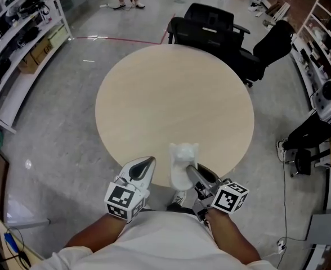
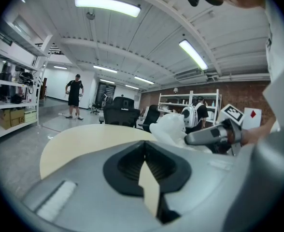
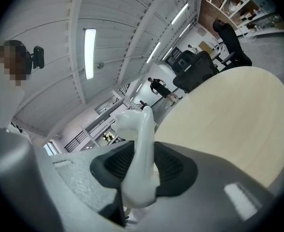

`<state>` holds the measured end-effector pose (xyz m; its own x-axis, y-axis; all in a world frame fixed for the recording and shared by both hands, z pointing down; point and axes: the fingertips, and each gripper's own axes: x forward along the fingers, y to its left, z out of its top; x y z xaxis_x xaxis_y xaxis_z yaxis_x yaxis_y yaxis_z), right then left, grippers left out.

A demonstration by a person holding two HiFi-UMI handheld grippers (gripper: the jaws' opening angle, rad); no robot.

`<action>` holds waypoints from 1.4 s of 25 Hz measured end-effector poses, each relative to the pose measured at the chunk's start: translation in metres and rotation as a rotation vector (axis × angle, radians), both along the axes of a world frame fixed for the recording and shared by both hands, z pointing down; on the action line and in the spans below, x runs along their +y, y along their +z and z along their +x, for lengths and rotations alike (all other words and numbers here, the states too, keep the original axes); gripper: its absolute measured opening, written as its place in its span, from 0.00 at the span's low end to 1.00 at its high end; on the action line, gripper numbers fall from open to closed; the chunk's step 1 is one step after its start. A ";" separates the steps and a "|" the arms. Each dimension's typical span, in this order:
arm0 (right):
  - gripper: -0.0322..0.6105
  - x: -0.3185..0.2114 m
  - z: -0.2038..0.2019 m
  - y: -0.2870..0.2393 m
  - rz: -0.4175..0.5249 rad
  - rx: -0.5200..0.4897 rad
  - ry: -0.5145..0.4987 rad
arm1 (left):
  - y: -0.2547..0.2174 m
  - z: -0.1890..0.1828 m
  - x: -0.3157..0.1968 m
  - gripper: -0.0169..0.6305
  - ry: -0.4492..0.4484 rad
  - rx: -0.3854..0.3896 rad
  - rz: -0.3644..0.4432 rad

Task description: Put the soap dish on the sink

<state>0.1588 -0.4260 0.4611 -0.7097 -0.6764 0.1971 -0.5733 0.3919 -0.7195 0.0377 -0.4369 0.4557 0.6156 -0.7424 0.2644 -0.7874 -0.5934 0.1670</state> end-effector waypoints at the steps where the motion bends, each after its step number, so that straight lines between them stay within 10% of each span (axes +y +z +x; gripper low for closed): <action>1: 0.26 -0.006 0.004 0.000 -0.002 -0.002 -0.008 | -0.001 0.005 -0.005 0.04 -0.008 0.000 0.000; 19: 0.26 -0.051 0.039 0.041 -0.079 -0.038 -0.136 | 0.011 0.038 -0.038 0.04 -0.143 -0.064 -0.033; 35: 0.26 -0.073 0.010 0.079 -0.218 -0.059 0.085 | 0.037 -0.007 -0.070 0.04 0.001 -0.113 -0.075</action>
